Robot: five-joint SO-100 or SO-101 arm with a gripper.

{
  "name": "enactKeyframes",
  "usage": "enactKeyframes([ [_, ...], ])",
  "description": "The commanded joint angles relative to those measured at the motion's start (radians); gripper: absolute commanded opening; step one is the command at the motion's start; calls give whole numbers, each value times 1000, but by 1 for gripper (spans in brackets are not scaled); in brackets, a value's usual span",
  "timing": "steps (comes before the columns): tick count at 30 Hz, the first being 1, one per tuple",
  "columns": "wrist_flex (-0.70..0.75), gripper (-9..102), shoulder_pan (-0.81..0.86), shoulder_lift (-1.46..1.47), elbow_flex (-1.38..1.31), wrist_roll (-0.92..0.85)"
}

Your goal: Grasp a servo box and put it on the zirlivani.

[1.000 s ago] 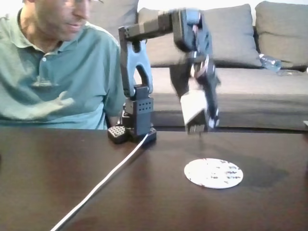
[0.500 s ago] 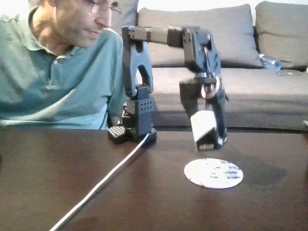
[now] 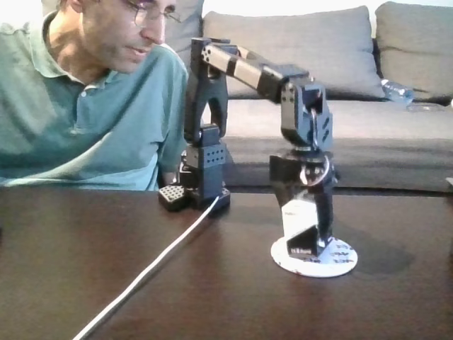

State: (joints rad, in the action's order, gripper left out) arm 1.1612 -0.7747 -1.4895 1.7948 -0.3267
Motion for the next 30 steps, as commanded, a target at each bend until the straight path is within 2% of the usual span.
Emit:
enactKeyframes([
  [1,-20,24,-11,3,5,6],
  [7,-6,31,-15,-3,-8,-5],
  [11,-5,39,-54,-49,2,-8],
  [14,57,41,-89,-120,-6,-8],
  [19,169,41,-81,-268,-37,-9],
  [26,420,41,-32,-525,-78,-58],
  [28,480,36,-3,-624,-75,-55],
  [30,526,24,54,-733,-64,-43],
])
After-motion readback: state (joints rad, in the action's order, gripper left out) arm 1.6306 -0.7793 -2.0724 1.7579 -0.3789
